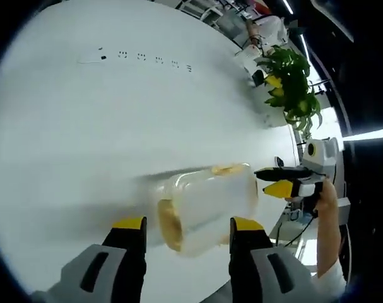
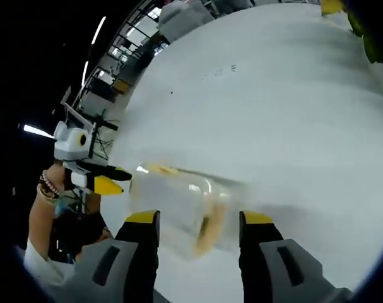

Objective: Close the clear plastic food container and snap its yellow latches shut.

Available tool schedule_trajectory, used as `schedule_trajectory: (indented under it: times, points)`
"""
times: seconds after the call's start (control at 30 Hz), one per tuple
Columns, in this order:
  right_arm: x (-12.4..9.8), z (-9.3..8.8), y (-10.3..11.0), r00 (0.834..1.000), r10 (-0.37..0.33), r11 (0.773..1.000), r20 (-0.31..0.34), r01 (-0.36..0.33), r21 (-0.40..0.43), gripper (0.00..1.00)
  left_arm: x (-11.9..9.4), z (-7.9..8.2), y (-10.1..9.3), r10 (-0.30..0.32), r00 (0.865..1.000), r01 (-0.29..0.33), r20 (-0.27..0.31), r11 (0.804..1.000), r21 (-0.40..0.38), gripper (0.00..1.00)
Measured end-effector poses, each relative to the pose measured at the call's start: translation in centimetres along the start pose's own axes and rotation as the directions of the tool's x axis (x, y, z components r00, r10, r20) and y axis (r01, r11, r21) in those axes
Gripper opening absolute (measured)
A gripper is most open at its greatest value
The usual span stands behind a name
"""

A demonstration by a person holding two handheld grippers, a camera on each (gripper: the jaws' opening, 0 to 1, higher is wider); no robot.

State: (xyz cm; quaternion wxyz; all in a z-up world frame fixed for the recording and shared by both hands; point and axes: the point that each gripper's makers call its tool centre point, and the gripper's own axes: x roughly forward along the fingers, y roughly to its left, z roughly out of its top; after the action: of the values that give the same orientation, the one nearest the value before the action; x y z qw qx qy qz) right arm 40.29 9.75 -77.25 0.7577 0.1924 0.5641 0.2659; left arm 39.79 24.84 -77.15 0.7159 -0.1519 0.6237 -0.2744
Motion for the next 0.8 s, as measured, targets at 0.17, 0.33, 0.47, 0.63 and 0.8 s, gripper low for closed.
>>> schedule_trajectory:
  times: [0.17, 0.33, 0.47, 0.63, 0.8]
  points:
    - [0.9, -0.8, -0.1, 0.997, -0.044, 0.996, -0.056, 0.04, -0.075, 0.41, 0.5, -0.4, -0.3, 0.003, 1.0, -0.003, -0.011, 1.0, -0.009, 0.41]
    - [1.6, -0.6, -0.2, 0.998, -0.042, 0.997, -0.054, 0.038, -0.071, 0.32, 0.8, -0.7, -0.5, 0.005, 1.0, -0.006, -0.022, 1.0, -0.017, 0.34]
    - [1.5, -0.8, -0.2, 0.997, -0.04, 0.997, -0.058, 0.036, -0.073, 0.32, 0.9, -1.2, -0.3, 0.03, 0.999, -0.03, -0.033, 1.0, -0.009, 0.28]
    - [1.7, -0.8, 0.0, 0.998, -0.036, 0.995, -0.055, 0.031, -0.096, 0.32, 1.2, -1.3, 0.2, 0.059, 0.997, -0.06, -0.043, 0.998, -0.018, 0.23]
    - [1.7, -0.7, -0.1, 0.998, -0.021, 0.995, -0.062, 0.014, -0.103, 0.3, 1.0, -1.0, 0.6, 0.052, 0.996, -0.052, -0.067, 0.999, 0.005, 0.21]
